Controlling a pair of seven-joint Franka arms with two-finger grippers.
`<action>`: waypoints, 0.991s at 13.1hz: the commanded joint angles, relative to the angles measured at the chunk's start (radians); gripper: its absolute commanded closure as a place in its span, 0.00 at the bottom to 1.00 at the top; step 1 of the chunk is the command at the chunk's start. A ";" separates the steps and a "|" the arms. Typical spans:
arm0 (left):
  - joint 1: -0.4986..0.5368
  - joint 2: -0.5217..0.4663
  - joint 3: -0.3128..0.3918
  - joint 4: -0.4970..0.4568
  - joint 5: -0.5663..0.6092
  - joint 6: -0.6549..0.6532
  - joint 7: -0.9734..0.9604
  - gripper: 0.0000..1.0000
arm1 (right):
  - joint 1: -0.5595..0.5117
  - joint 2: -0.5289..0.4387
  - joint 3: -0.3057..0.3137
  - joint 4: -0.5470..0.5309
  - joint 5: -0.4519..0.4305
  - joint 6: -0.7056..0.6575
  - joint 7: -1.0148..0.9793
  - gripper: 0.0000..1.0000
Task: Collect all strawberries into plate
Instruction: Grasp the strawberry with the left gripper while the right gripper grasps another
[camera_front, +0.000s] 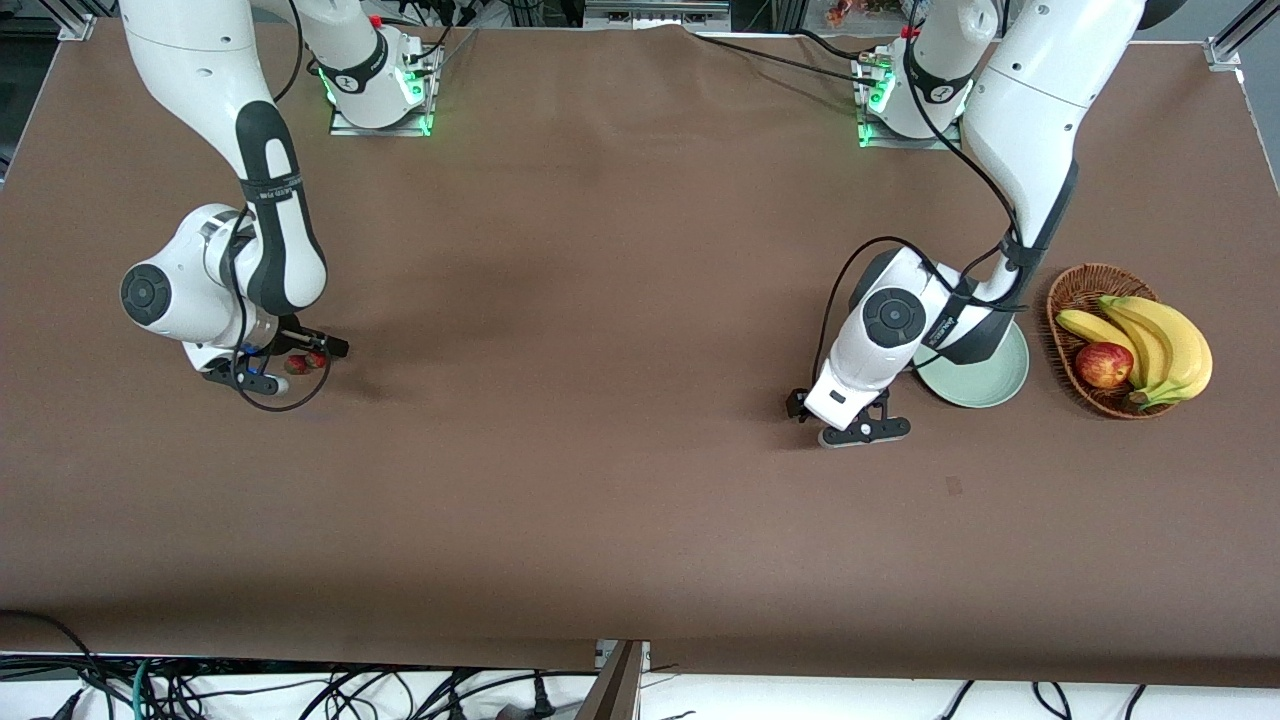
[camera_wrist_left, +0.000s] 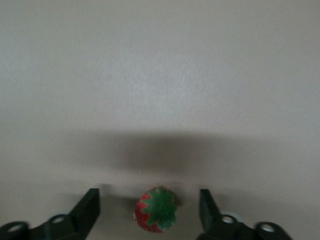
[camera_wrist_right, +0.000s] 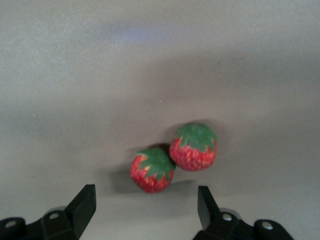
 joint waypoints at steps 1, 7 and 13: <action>-0.006 -0.008 -0.002 -0.019 0.030 -0.010 -0.043 0.30 | -0.016 0.020 0.002 0.024 0.040 0.001 -0.055 0.22; 0.003 -0.031 -0.008 -0.002 -0.005 -0.059 -0.035 0.78 | -0.013 0.021 0.002 0.036 0.041 -0.003 -0.063 0.38; 0.069 -0.208 0.105 -0.001 -0.331 -0.312 0.487 0.80 | -0.016 0.021 0.002 0.037 0.041 -0.003 -0.092 0.59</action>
